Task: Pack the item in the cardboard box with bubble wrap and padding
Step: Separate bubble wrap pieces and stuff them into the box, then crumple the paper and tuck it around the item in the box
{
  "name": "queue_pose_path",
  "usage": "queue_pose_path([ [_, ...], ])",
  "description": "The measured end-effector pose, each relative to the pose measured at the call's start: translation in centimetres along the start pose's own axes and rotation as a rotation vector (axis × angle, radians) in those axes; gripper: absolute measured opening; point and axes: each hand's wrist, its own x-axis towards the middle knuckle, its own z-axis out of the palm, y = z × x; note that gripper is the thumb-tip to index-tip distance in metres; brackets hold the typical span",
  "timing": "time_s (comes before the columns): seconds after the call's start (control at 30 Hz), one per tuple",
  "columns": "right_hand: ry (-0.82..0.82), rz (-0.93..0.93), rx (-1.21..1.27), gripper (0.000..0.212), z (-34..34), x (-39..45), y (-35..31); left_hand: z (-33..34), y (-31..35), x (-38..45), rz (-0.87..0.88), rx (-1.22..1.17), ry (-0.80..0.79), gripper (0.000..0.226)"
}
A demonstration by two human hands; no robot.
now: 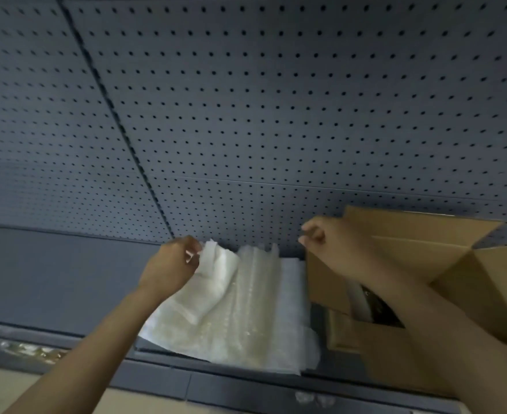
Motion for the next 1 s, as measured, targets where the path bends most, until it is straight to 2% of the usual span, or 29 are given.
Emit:
queue_pose_path([
  [0.1, 0.072, -0.046, 0.007, 0.033, 3.2, 0.3, -5.8, -0.9, -5.2, 0.3, -0.026, -0.015, -0.067, 0.015],
  [0.27, -0.147, 0.099, 0.183, 0.022, 11.2, 2.6, -10.0, -1.4, -10.0, 0.5, -0.053, -0.063, -0.175, 0.019],
  [0.4, -0.377, 0.385, 0.456, 0.011, 17.2, 3.6, -10.8, 0.1, -10.8, 1.1, -0.068, -0.169, -0.257, 0.014],
  [0.47, -0.42, 0.478, 0.507, 0.018, 19.8, 4.1, -10.6, 1.2, -10.7, 1.2, -0.08, -0.231, -0.356, 0.024],
  [0.63, -0.335, 0.7, 0.846, 0.041, 23.7, 6.3, -9.6, 3.3, -10.6, 0.7, -0.085, -0.238, -0.494, 0.027],
  [0.73, -0.272, 0.665, 0.947, 0.061, 24.6, 7.0, -9.3, 3.3, -10.7, 0.7, -0.06, -0.223, -0.492, 0.028],
  [0.9, -0.236, 0.562, 1.01, 0.031, 22.4, 7.0, -10.3, 2.1, -10.5, 1.1, -0.13, -0.449, -0.474, 0.014],
  [1.0, -0.205, 0.437, 1.075, 0.027, 20.6, 7.2, -10.0, 0.5, -10.0, 1.6, -0.207, -0.661, -0.398, 0.006],
])
